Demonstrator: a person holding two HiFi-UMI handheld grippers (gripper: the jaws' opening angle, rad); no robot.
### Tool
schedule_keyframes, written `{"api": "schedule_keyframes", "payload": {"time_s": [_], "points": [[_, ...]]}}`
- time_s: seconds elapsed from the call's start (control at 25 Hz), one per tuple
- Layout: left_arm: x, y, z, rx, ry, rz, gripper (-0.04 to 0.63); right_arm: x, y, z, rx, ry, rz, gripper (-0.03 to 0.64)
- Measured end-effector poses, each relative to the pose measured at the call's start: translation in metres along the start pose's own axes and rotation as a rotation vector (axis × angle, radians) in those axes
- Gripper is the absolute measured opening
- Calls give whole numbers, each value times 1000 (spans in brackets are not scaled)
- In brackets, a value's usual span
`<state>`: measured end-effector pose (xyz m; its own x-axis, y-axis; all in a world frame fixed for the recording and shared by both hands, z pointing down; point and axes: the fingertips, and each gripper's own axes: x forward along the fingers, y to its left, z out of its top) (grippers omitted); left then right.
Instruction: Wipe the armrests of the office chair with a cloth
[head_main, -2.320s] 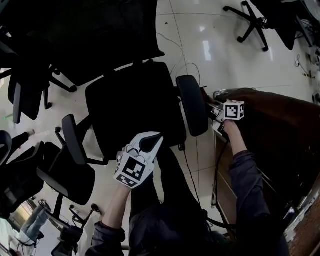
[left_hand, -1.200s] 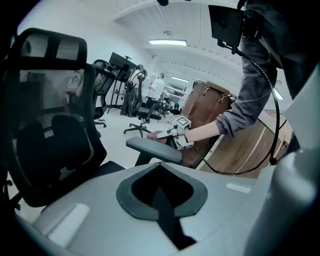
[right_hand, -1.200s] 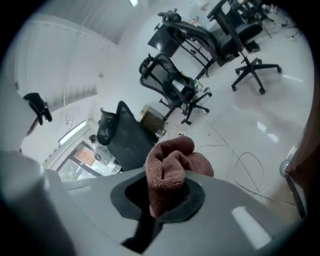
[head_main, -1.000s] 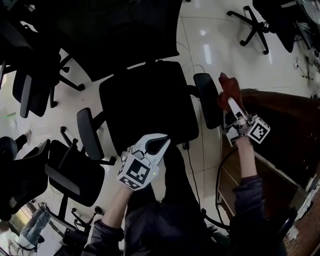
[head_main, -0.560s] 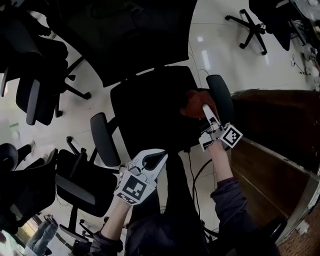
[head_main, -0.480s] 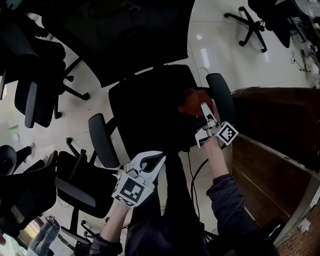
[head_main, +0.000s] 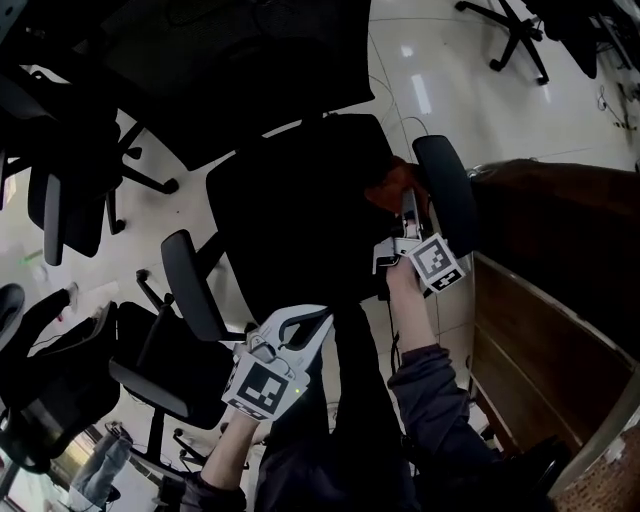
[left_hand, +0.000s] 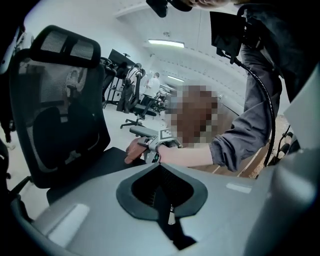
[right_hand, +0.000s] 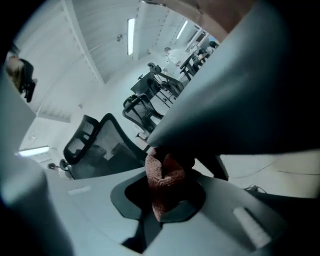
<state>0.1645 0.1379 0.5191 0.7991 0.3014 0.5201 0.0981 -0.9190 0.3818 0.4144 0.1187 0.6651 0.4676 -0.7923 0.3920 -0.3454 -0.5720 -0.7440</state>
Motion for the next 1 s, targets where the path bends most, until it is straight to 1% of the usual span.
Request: {"api": "schedule_keyframes", "payload": {"time_s": [0.12,0.2,0.32,0.48,0.56,0.68,0.76,0.92,1.0], "points": [[13,-4,9,6,4,-4,14,-5,-20,8,-78,-42,-112,17],[22,-6,14,17,13,-11,14,0,-29,11,-161,-59,-181,17],[35,-13,14,32,36,-29,14,6,-41,5,-296,-25,-284,17],[48,-29,8,56,79,-71,14,12,-47,-1,-456,-6,-318,17],[52,-36,6,79,97,-100,14,14,-56,-2,-507,-10,-348,17],[53,-45,2,108,96,-149,14,22,-72,-7,-530,11,-402,17],[50,-51,-7,118,94,-178,14,22,-86,-15,-506,49,-434,18],[33,-52,-15,141,89,-220,14,20,-108,-30,-425,105,-491,17],[23,-50,-19,151,88,-233,14,20,-105,-27,-433,100,-490,18]]}}
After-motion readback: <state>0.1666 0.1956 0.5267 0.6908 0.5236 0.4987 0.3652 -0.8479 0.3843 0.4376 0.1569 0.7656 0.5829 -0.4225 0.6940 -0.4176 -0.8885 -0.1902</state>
